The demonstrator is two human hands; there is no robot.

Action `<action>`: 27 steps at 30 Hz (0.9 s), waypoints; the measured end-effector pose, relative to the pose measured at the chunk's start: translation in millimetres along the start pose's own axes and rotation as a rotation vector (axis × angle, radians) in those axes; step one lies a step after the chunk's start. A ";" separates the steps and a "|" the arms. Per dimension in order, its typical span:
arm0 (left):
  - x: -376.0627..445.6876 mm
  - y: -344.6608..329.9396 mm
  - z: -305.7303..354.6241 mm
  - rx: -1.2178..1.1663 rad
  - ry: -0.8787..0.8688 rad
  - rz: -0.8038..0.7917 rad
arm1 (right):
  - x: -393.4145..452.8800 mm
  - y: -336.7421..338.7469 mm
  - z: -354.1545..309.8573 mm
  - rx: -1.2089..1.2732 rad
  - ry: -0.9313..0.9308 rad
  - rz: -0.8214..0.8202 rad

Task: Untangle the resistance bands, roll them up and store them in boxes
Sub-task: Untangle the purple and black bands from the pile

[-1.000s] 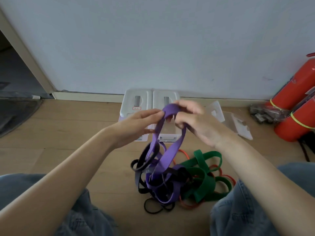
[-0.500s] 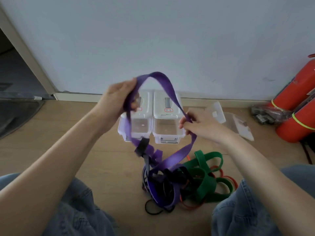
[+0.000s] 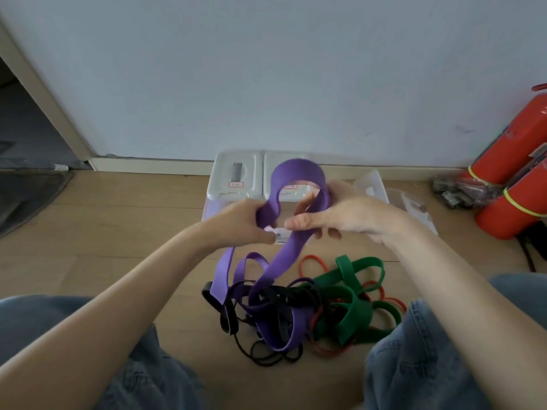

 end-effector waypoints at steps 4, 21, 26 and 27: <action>-3.3 25.7 -31.1 0.212 0.198 0.065 | -2.1 44.4 18.7 -0.445 -0.143 0.255; -0.5 -1.1 -35.3 0.071 0.055 -0.106 | -5.2 56.4 -2.6 0.395 0.217 0.402; -30.0 114.2 16.4 -0.700 -0.303 0.267 | -2.0 29.2 45.4 -0.248 -0.289 0.092; -30.6 100.3 20.8 -0.580 -0.249 0.185 | 0.8 22.4 36.1 -0.280 -0.215 0.076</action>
Point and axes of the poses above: each hand's wrist, its own x-axis towards the middle knuckle, its own y-axis out of the back of the hand, z = x × y, the point moved 9 cm from there along x, towards the middle knuckle, and after that the axes turned 5 degrees about -z, right-handed, at the moved point
